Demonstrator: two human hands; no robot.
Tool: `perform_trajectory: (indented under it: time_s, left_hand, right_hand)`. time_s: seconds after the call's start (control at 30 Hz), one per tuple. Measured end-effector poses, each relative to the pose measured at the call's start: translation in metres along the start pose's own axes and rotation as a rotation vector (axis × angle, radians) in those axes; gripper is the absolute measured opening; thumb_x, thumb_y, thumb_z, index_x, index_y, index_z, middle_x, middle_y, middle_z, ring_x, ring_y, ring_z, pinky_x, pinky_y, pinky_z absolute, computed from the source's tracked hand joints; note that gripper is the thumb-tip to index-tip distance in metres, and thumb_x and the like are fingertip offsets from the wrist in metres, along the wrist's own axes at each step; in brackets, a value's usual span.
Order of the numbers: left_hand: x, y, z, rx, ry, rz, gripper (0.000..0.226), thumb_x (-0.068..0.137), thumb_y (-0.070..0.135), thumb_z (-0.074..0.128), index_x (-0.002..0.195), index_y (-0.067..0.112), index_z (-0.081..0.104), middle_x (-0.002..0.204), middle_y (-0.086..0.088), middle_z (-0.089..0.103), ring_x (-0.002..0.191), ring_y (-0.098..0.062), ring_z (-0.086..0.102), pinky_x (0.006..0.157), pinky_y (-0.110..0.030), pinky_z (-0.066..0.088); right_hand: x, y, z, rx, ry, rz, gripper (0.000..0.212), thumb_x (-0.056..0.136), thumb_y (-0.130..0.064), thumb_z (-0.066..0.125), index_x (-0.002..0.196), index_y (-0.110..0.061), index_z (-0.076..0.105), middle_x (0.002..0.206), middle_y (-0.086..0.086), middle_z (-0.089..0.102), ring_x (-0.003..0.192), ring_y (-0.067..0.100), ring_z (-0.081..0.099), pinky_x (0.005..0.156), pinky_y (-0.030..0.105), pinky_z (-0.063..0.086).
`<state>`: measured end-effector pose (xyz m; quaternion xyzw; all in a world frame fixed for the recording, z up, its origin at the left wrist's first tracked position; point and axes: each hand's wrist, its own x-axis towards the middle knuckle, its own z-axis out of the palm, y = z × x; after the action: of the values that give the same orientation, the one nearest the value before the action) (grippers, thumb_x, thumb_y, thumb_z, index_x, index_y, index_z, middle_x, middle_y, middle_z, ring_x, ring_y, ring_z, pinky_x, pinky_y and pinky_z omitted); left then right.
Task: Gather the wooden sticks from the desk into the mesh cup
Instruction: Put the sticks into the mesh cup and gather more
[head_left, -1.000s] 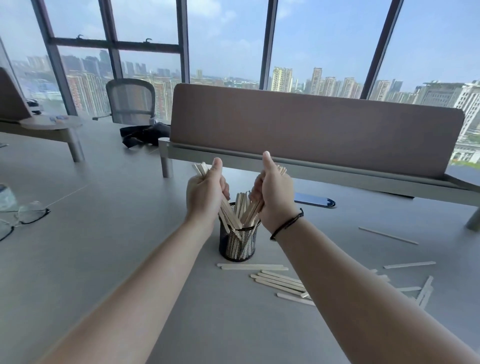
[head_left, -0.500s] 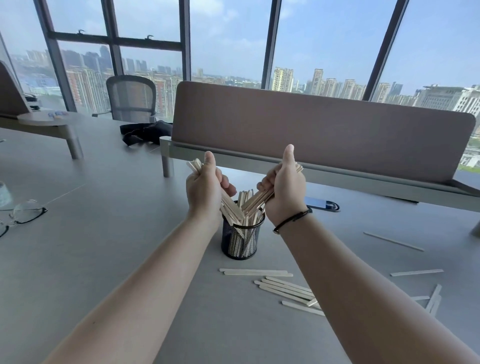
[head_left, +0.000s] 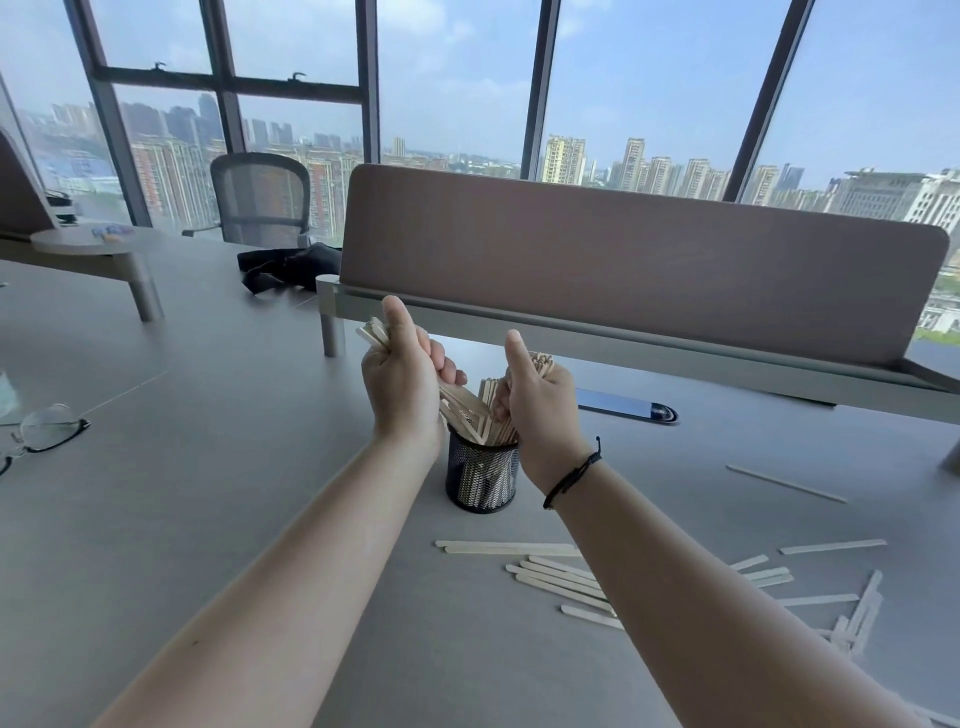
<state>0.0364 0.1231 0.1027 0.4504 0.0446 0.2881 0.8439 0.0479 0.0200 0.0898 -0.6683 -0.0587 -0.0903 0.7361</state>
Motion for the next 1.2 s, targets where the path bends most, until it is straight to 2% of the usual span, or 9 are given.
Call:
perform_trajectory:
  time_s: [0.27,0.47,0.6,0.7,0.8,0.93,1.03,1.1,1.2]
  left_hand:
    - [0.007,-0.017,-0.001,0.417,-0.048,0.098,0.064,0.102,0.050,0.044,0.051,0.012,0.047,0.048,-0.002,0.053,0.050,-0.021,0.057,0.059,-0.031,0.051]
    - [0.008,-0.027,-0.005,0.813,-0.160,0.058,0.055,0.095,0.043,0.055,0.070,-0.006,0.064,0.068,-0.017,0.072,0.061,-0.026,0.066,0.065,-0.038,0.053]
    - [0.007,-0.034,-0.007,0.860,-0.205,-0.027,0.043,0.094,0.034,0.057,0.064,0.004,0.064,0.055,-0.003,0.066,0.063,-0.027,0.064,0.060,-0.033,0.045]
    - [0.006,-0.037,-0.010,0.870,-0.215,-0.033,0.043,0.093,0.028,0.054,0.053,0.016,0.048,0.049,0.002,0.055,0.056,-0.021,0.050,0.058,-0.031,0.038]
    - [0.012,-0.038,-0.014,0.879,-0.290,-0.079,0.031,0.092,0.032,0.055,0.069,0.011,0.057,0.073,-0.012,0.070,0.072,-0.027,0.064,0.067,-0.034,0.045]
    - [0.014,-0.039,-0.012,0.871,-0.390,-0.163,0.030,0.083,0.042,0.063,0.107,0.023,0.059,0.096,-0.003,0.072,0.093,-0.021,0.068,0.080,-0.034,0.051]
    - [0.014,-0.039,-0.005,0.836,-0.390,-0.154,0.051,0.085,0.059,0.059,0.117,0.020,0.057,0.104,-0.008,0.070,0.095,-0.026,0.066,0.089,-0.042,0.052]
    - [0.012,-0.036,-0.001,0.776,-0.400,-0.144,0.070,0.079,0.075,0.051,0.119,0.018,0.058,0.101,-0.003,0.067,0.092,-0.023,0.064,0.088,-0.044,0.051]
    - [0.007,-0.030,0.003,0.769,-0.452,-0.114,0.057,0.081,0.078,0.050,0.118,0.035,0.053,0.107,0.007,0.067,0.102,-0.009,0.065,0.094,-0.034,0.048]
  right_hand:
    - [0.005,0.002,-0.001,-0.090,-0.165,0.052,0.055,0.094,-0.032,0.059,0.044,-0.017,0.046,0.047,0.009,0.046,0.044,0.022,0.047,0.057,0.034,0.044]
    - [0.002,0.005,-0.005,-0.218,-0.007,-0.089,0.029,0.092,-0.025,0.063,0.071,-0.009,0.052,0.058,0.014,0.063,0.047,0.019,0.059,0.056,0.033,0.048]
    - [0.000,0.007,-0.010,-0.311,0.105,-0.247,0.008,0.092,-0.016,0.063,0.096,-0.015,0.056,0.054,-0.011,0.061,0.050,0.001,0.054,0.056,0.024,0.046]
    - [-0.002,0.012,-0.017,-0.356,0.175,-0.350,0.012,0.093,-0.017,0.061,0.105,-0.019,0.057,0.085,-0.012,0.065,0.077,-0.002,0.058,0.066,0.008,0.039]
    - [0.001,0.022,-0.023,-0.373,0.194,-0.302,0.033,0.095,-0.028,0.060,0.126,-0.016,0.055,0.120,-0.006,0.058,0.101,-0.010,0.052,0.083,0.001,0.033]
    - [0.001,0.041,-0.023,-0.291,-0.082,-0.030,0.076,0.082,-0.066,0.053,0.135,-0.012,0.044,0.091,-0.010,0.065,0.096,0.010,0.062,0.096,0.038,0.048]
    - [-0.004,0.048,-0.025,-0.290,-0.200,-0.052,0.058,0.091,-0.066,0.045,0.096,-0.008,0.052,0.075,-0.007,0.057,0.073,0.012,0.055,0.080,0.043,0.050]
    - [-0.005,0.048,-0.027,-0.318,-0.209,-0.086,0.046,0.092,-0.060,0.049,0.102,-0.015,0.055,0.087,-0.010,0.064,0.083,0.009,0.060,0.086,0.038,0.052]
    - [-0.003,0.052,-0.030,-0.393,-0.245,-0.129,0.048,0.080,-0.056,0.060,0.115,-0.024,0.053,0.098,-0.009,0.068,0.093,0.008,0.066,0.090,0.044,0.055]
